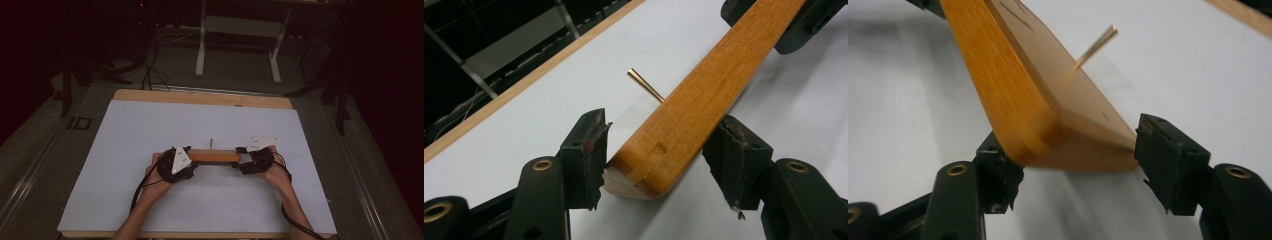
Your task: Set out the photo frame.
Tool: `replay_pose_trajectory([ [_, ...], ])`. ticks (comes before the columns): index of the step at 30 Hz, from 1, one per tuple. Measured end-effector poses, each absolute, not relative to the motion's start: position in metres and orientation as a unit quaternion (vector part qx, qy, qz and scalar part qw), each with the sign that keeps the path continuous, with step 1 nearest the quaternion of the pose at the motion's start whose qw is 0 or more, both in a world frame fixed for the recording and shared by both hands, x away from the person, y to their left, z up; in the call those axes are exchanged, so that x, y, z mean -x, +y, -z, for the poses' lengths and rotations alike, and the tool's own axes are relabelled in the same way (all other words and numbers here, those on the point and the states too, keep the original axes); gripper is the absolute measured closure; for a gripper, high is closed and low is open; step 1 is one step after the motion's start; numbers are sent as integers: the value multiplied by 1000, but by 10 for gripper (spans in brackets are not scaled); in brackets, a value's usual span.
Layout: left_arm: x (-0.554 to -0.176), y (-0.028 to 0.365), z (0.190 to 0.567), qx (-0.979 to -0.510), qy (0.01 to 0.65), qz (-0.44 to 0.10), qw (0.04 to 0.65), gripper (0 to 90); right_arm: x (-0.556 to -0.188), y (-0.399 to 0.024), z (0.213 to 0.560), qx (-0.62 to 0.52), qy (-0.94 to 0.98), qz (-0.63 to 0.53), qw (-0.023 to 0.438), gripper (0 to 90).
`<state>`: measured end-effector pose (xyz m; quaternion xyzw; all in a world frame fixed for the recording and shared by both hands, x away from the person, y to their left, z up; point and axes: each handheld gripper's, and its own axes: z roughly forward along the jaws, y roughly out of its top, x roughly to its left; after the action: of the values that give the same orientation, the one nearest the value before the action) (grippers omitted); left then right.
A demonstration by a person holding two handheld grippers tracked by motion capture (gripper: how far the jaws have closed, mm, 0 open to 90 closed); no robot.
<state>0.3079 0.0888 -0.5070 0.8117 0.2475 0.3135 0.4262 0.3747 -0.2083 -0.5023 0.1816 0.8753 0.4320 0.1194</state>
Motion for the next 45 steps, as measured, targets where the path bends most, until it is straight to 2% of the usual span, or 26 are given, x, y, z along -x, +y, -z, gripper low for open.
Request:
replay_pose_trajectory([
  [6,-310,90,507,-810,249,-309,431,436,-373,-203,500,-162,873,-441,130,371],
  [16,-316,95,507,-804,258,-293,447,453,-374,-198,499,-154,869,-449,137,460],
  [31,-326,98,511,-804,269,-267,458,456,-376,-199,499,-150,868,-452,143,477],
  [45,-330,97,512,-802,271,-281,453,478,-378,-197,498,-171,858,-459,156,501],
])
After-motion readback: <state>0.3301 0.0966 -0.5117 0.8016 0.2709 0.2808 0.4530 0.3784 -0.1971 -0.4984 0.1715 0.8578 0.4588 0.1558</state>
